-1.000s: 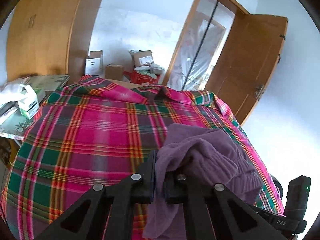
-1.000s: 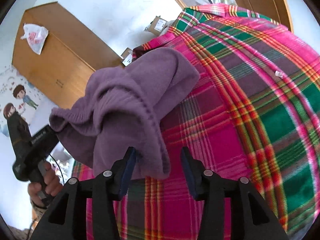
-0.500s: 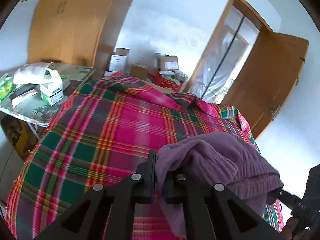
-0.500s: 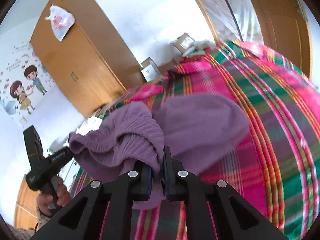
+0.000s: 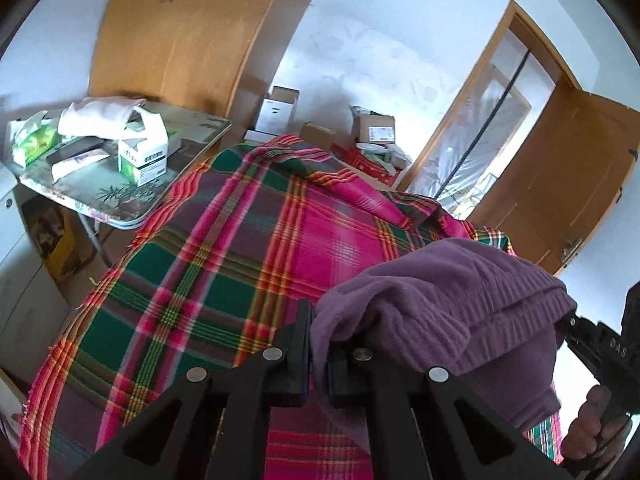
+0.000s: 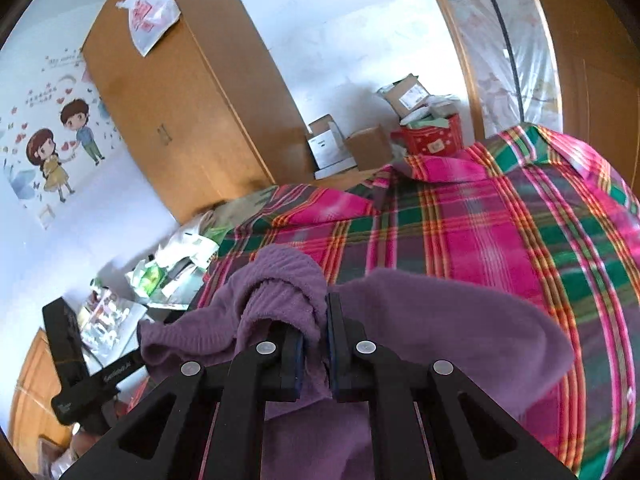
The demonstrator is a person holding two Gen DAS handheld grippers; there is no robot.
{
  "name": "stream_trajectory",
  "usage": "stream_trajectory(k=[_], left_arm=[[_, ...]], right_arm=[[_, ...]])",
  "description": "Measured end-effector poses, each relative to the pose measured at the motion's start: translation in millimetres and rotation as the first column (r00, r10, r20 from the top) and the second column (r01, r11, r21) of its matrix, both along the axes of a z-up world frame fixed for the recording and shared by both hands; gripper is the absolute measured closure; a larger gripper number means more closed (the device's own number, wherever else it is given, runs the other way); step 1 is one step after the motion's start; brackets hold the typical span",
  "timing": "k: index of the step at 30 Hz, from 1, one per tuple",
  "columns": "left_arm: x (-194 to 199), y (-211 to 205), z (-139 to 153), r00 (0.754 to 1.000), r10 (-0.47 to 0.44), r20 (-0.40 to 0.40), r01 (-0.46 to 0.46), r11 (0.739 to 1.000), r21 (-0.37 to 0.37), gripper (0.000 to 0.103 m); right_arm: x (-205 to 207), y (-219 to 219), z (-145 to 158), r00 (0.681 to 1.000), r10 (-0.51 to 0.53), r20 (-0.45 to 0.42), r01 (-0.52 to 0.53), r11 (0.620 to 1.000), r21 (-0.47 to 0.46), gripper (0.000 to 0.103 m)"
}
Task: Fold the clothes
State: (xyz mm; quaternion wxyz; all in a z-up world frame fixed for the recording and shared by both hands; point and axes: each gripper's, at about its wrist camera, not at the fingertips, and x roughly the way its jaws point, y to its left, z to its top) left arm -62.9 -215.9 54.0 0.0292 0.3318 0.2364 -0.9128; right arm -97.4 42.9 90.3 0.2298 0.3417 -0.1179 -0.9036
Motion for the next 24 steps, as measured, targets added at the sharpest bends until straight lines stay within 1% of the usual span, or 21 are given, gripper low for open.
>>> stream_trajectory(k=[6,11,13,17,21,23,24], left_arm=[[7.3,-19.4,-9.1,0.998,0.062,0.028,-0.063,0.998,0.014,0.097],[12.5,-32.5,-18.1,0.992,0.108,0.058,-0.109,0.994,0.007,0.097],[14.4,-39.7,-23.5,0.989,0.130,0.074,-0.131,0.991,0.006,0.097],[16.2,-51.7,-32.9,0.981,0.163,0.104,-0.165,0.986,0.009,0.097],[16.1,-58.3,-41.0,0.972,0.190,0.139,-0.193,0.981,0.007,0.097],[15.3,-57.8,-44.6,0.969,0.189,0.161,-0.192,0.981,0.005,0.097],[14.7,-56.9,-47.2,0.968,0.179,0.176,-0.184,0.983,0.010,0.097]], right_arm=[[-28.7,-29.0,8.5,0.999,0.048,-0.018,-0.048,0.999,0.026,0.093],[-50.1,-60.7,1.3,0.994,0.106,0.010,-0.106,0.993,0.048,0.093],[-60.7,-73.3,-3.4,0.991,0.127,0.038,-0.128,0.991,0.046,0.093],[-80.2,-90.8,-16.5,0.987,0.130,0.093,-0.136,0.989,0.063,0.093],[-87.9,-107.7,-28.6,0.978,0.138,0.155,-0.151,0.986,0.076,0.093],[-91.2,-113.3,-34.8,0.972,0.137,0.194,-0.156,0.984,0.085,0.092],[-92.5,-113.7,-38.6,0.965,0.148,0.216,-0.166,0.984,0.067,0.090]])
